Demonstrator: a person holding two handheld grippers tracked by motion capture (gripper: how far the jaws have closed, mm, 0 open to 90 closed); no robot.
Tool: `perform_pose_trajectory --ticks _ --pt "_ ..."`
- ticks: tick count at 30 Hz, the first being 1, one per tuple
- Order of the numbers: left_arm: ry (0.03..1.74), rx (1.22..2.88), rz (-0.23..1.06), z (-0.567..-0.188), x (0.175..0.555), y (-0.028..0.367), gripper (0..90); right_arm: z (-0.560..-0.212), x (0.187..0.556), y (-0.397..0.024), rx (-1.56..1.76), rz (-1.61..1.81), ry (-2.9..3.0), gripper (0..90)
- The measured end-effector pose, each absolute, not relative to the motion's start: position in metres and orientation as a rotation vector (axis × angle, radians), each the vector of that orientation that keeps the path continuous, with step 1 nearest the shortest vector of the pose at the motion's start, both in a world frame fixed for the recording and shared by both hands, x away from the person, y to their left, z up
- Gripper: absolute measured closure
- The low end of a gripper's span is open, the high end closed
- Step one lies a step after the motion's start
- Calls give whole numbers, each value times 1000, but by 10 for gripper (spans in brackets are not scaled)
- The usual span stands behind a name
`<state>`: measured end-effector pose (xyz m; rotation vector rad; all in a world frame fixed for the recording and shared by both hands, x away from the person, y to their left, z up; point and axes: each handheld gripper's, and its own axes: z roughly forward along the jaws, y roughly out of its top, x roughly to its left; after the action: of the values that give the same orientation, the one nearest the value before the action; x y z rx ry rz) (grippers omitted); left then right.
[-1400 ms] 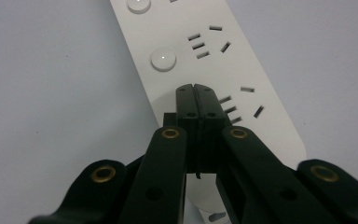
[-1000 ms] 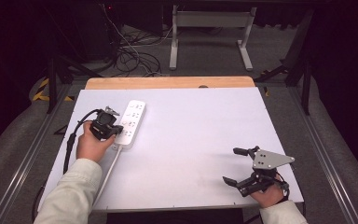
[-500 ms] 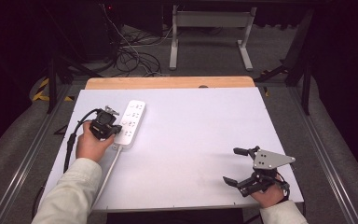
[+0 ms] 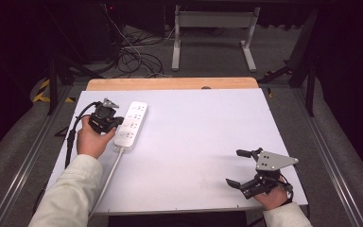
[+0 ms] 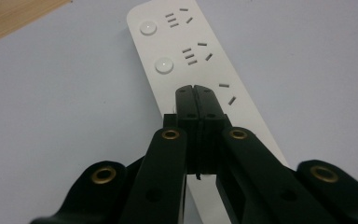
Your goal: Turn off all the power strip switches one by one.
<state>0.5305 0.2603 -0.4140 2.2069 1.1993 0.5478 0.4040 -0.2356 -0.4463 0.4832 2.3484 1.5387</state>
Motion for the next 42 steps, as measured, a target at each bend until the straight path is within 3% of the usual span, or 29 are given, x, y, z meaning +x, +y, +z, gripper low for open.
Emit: perform_pose_trajectory --ticks 18,42 --pt "1237 2210 521 -431 555 254 900 -447 405 -236 493 1536 2353 4" --pt "1274 2248 516 -443 560 248 900 -447 405 -236 489 1540 2352 4"
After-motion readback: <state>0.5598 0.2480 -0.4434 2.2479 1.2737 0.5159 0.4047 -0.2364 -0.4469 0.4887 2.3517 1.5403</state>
